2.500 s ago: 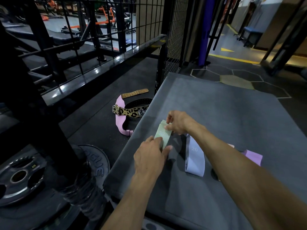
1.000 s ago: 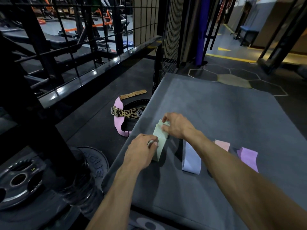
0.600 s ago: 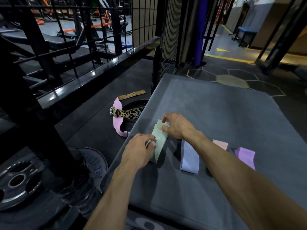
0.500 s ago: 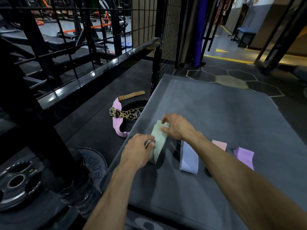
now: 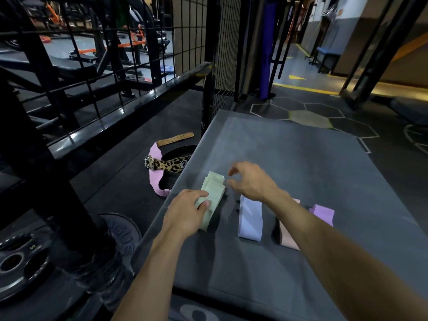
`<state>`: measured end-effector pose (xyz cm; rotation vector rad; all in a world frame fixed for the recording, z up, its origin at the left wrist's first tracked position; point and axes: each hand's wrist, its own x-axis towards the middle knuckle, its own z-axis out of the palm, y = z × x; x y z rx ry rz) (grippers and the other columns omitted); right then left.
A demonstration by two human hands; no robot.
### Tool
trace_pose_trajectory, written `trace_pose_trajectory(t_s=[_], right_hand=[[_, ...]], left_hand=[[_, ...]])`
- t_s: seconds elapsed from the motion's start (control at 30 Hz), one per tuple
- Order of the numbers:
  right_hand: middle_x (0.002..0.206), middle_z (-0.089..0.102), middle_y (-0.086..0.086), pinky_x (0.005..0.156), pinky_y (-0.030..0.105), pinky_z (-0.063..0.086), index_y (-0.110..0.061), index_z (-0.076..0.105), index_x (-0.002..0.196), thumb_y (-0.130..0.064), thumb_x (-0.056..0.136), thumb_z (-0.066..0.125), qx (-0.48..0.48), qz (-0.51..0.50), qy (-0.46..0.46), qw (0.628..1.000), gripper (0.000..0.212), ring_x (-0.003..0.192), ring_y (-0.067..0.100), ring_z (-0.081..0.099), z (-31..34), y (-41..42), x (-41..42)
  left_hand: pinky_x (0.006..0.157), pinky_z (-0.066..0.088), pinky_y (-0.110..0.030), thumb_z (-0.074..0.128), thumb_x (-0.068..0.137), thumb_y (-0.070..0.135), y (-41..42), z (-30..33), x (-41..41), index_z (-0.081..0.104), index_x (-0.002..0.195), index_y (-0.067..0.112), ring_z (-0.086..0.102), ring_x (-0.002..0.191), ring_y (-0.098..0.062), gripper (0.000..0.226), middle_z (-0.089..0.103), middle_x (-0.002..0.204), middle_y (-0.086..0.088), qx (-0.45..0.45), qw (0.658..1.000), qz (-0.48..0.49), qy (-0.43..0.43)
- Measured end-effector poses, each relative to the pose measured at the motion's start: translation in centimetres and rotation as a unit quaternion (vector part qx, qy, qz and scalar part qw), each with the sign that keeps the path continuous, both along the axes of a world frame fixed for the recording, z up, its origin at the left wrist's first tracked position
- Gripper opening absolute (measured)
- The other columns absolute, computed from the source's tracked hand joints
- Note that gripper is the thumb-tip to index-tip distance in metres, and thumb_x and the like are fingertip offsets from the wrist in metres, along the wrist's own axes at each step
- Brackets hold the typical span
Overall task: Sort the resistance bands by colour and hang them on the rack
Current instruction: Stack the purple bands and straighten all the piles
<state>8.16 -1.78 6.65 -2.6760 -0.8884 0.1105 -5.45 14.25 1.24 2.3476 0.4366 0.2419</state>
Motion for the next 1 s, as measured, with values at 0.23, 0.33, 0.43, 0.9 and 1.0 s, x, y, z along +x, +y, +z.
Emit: trace_pose_trajectory(t_s=[0.23, 0.33, 0.43, 0.9, 1.0], right_hand=[[0.102, 0.074, -0.004, 0.082, 0.023, 0.044, -0.017, 0.072, 0.100, -0.025, 0.091, 0.068, 0.109, -0.099, -0.014, 0.989, 0.013, 0.092, 0.015, 0.066, 1.1, -8.9, -1.2], [0.081, 0.073, 0.003, 0.075, 0.025, 0.046, -0.013, 0.073, 0.088, -0.019, 0.090, 0.068, 0.149, -0.210, 0.001, 0.966, 0.008, 0.083, 0.022, 0.070, 0.4, -15.1, -2.2], [0.077, 0.073, 0.009, 0.075, 0.034, 0.055, -0.015, 0.071, 0.076, -0.015, 0.086, 0.067, 0.172, -0.308, 0.056, 0.934, 0.011, 0.081, 0.028, 0.074, -0.9, -21.2, -4.0], [0.082, 0.074, 0.002, 0.070, 0.029, 0.050, -0.016, 0.077, 0.084, -0.033, 0.088, 0.072, 0.206, -0.367, 0.188, 0.888, 0.018, 0.082, 0.020, 0.067, -6.5, -27.7, -8.9], [0.078, 0.073, 0.003, 0.065, 0.027, 0.046, -0.015, 0.078, 0.081, -0.038, 0.083, 0.078, 0.210, -0.351, 0.204, 0.890, 0.022, 0.074, 0.016, 0.062, -6.3, -27.8, -9.0]], left_hand=[[0.094, 0.045, -0.026, 0.068, 0.093, 0.019, -4.9, 2.4, 0.7, 0.075, 0.111, 0.025, 0.061, 0.107, -0.019, 0.021, 0.068, 0.117, 0.003, 0.042, 0.989, -0.043, -0.133], [0.092, 0.048, -0.033, 0.067, 0.092, 0.020, -8.6, 2.6, 0.9, 0.076, 0.107, 0.025, 0.063, 0.101, -0.021, 0.018, 0.071, 0.110, 0.004, 0.049, 0.985, -0.099, -0.134], [0.089, 0.050, -0.039, 0.065, 0.093, 0.027, -13.0, 2.6, 1.0, 0.074, 0.106, 0.031, 0.061, 0.100, -0.021, 0.017, 0.072, 0.107, 0.007, 0.057, 0.979, -0.163, -0.105], [0.070, 0.048, -0.030, 0.058, 0.095, 0.037, -24.8, 0.0, 1.2, 0.072, 0.096, 0.028, 0.067, 0.090, -0.020, 0.017, 0.073, 0.098, 0.007, 0.171, 0.966, -0.190, 0.025], [0.068, 0.046, -0.030, 0.058, 0.095, 0.038, -24.8, -0.4, 1.2, 0.073, 0.095, 0.029, 0.067, 0.088, -0.021, 0.017, 0.073, 0.096, 0.007, 0.180, 0.964, -0.191, 0.031]])
